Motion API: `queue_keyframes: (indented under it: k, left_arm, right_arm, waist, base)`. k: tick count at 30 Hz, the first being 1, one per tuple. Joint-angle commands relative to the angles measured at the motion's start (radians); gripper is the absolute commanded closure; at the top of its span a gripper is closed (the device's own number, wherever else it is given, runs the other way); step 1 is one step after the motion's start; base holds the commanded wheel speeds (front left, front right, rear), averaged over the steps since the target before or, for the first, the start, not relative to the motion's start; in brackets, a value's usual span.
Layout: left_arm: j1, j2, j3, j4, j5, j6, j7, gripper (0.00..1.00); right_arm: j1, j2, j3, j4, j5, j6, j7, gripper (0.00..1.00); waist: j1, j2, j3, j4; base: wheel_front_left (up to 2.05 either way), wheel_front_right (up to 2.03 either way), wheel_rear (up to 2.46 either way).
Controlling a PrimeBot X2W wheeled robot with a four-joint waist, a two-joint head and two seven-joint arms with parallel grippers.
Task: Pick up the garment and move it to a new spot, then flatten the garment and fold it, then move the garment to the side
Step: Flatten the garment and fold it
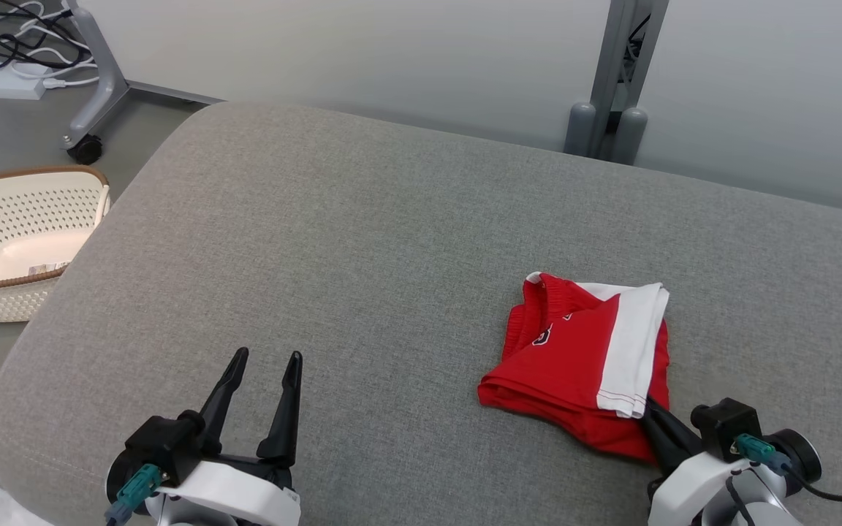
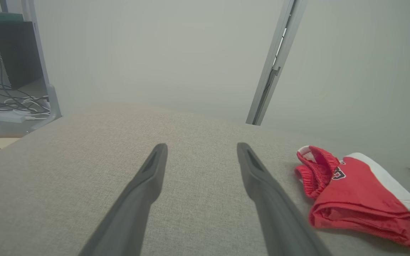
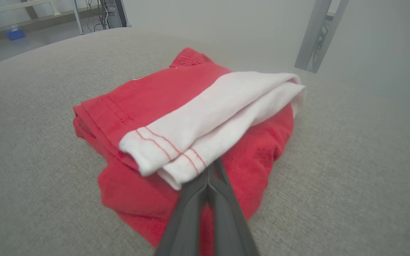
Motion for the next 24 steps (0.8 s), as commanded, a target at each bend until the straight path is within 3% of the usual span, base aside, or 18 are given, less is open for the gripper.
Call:
queue_keyframes:
  k: [1,14,24]
  left_arm:
    - [-0.01,0.003,0.0,-0.001,-0.005,0.003,-0.003,0.0]
    - [-0.03,0.004,-0.038,-0.003,-0.029,0.012,-0.003,0.0]
    - [-0.054,0.004,-0.087,-0.006,-0.057,0.021,-0.003,0.0]
  right_arm:
    - [-0.016,-0.012,0.0,0.001,0.006,0.0,-0.001,1.0]
    - [-0.11,-0.048,0.032,-0.039,0.022,0.0,-0.001,1.0]
    - [-0.3,-0.103,0.098,0.081,0.061,0.0,-0.001,1.0]
  waist:
    - [0.0,-0.0001,0.004,0.006]
    - [0.0,-0.0001,0.037,0.052]
    - [0.0,-0.0001,0.087,0.145]
  base:
    - [0.0,0.0,0.0]
    - [0.0,0.0,0.0]
    - [0.0,0.0,0.0]
